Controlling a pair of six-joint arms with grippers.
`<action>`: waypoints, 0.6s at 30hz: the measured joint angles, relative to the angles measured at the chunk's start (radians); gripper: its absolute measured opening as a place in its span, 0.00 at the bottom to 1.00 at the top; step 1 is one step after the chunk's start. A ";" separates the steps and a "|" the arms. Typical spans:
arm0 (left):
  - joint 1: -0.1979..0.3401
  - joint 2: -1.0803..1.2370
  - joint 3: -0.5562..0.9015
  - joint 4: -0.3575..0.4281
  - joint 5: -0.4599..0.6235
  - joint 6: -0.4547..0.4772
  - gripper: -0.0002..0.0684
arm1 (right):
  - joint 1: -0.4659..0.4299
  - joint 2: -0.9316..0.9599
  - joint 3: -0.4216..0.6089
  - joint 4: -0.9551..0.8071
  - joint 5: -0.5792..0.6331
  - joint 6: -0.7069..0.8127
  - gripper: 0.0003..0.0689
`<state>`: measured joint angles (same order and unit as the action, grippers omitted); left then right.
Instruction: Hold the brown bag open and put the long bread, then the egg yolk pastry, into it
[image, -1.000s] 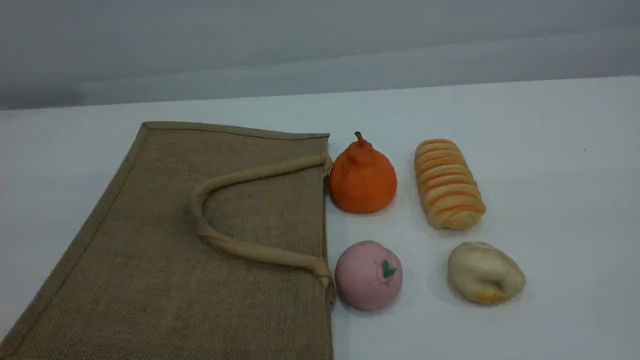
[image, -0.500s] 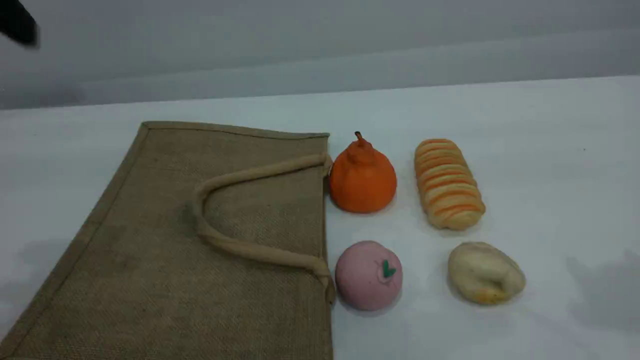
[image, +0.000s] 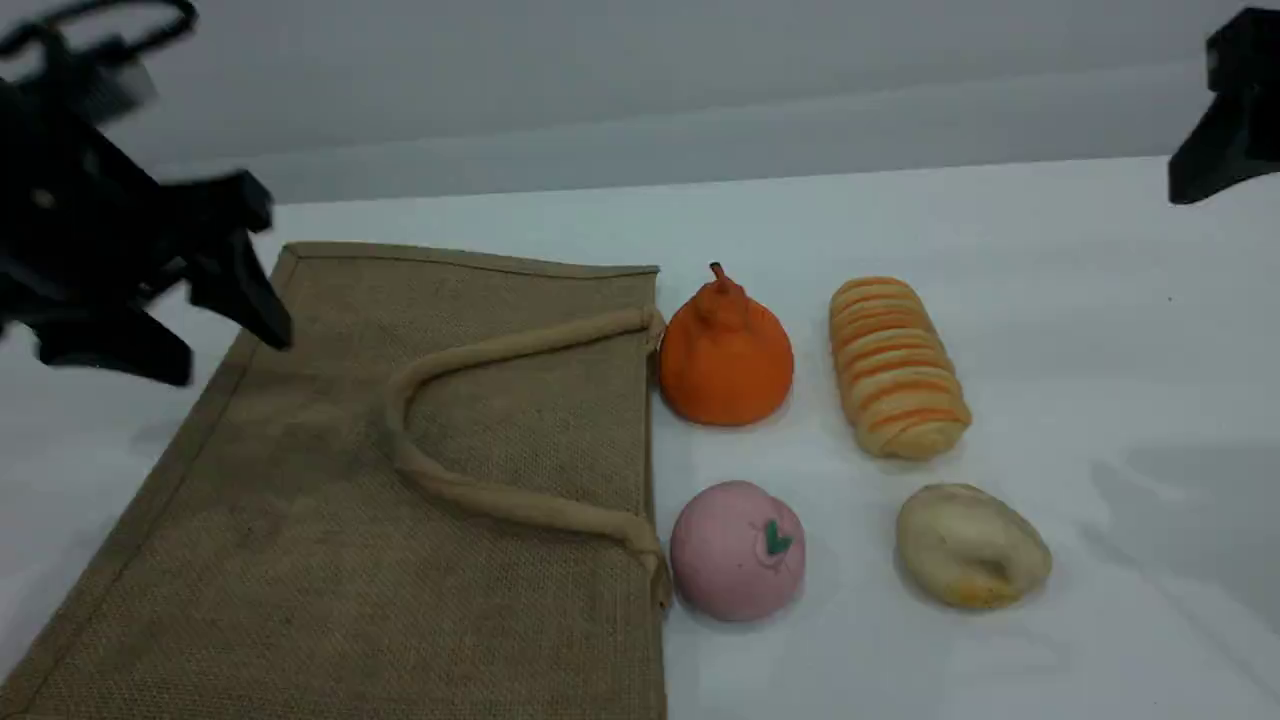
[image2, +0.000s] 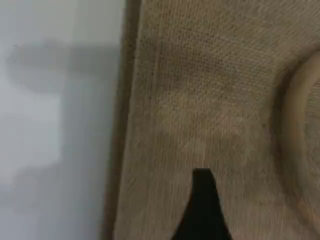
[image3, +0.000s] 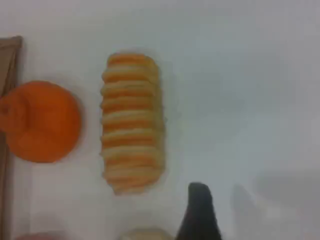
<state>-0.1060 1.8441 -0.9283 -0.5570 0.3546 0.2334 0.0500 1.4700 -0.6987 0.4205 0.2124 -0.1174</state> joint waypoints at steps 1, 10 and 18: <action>-0.010 0.024 -0.012 -0.026 0.002 0.022 0.73 | 0.001 0.000 -0.008 0.000 -0.001 0.000 0.70; -0.092 0.195 -0.160 -0.075 0.009 0.042 0.73 | 0.001 -0.001 -0.028 0.000 0.000 -0.011 0.70; -0.097 0.287 -0.202 -0.072 0.031 0.007 0.71 | 0.001 -0.001 -0.028 0.000 0.000 -0.010 0.70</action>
<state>-0.2029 2.1316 -1.1305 -0.6286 0.3852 0.2406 0.0506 1.4691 -0.7267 0.4205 0.2124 -0.1271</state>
